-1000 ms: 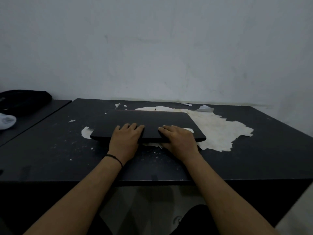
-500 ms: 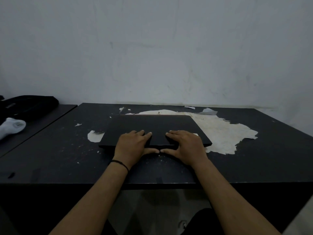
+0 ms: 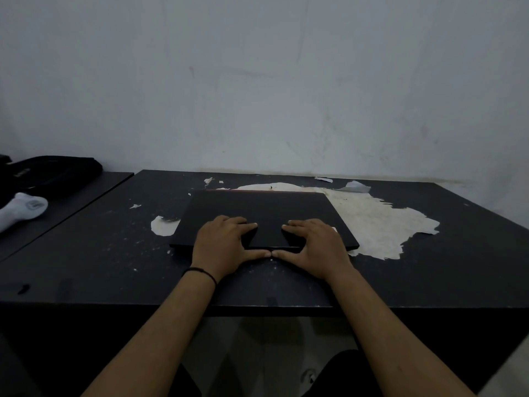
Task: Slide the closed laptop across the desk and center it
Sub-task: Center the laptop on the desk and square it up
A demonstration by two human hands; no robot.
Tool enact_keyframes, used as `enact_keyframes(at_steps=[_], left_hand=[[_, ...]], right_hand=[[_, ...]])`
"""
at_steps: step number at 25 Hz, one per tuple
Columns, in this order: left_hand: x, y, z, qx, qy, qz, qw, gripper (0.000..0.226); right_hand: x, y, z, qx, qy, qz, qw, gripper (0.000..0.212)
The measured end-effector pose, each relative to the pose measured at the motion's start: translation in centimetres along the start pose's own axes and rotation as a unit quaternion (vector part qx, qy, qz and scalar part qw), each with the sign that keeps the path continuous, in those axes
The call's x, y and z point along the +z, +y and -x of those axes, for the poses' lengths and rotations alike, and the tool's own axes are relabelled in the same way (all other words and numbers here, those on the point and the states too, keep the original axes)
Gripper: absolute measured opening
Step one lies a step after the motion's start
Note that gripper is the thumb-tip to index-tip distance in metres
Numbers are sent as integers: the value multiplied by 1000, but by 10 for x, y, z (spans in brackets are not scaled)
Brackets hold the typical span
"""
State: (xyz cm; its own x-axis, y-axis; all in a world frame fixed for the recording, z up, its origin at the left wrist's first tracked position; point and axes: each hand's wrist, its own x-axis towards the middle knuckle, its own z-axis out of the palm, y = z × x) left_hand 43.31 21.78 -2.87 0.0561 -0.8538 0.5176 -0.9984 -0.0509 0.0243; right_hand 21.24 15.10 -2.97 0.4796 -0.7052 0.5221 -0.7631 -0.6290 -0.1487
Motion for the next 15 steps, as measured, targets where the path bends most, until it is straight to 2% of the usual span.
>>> enact_keyframes(at_steps=[3, 5, 7, 9, 10, 12, 15], left_hand=[[-1, 1, 2, -17, 18, 44, 999, 92], [-1, -1, 3, -48, 45, 92, 994, 81], [-2, -5, 4, -108, 66, 79, 989, 62], [-1, -8, 6, -206, 57, 45, 976, 46], [-2, -9, 7, -256, 42, 35, 965, 46], [-5, -9, 8, -327, 5, 40, 944, 55], [-7, -8, 9, -373, -35, 69, 924, 69]], right_hand=[[2, -1, 1, 20, 15, -22, 999, 74], [3, 1, 0, 58, 34, -31, 997, 66], [3, 3, -2, 113, 51, -8, 992, 61], [2, 5, 0, 204, 37, 33, 978, 71], [1, 4, 1, 253, 16, 50, 966, 80], [-1, 3, 5, 331, -23, 51, 942, 97], [-5, 2, 10, 373, -32, 13, 927, 111]])
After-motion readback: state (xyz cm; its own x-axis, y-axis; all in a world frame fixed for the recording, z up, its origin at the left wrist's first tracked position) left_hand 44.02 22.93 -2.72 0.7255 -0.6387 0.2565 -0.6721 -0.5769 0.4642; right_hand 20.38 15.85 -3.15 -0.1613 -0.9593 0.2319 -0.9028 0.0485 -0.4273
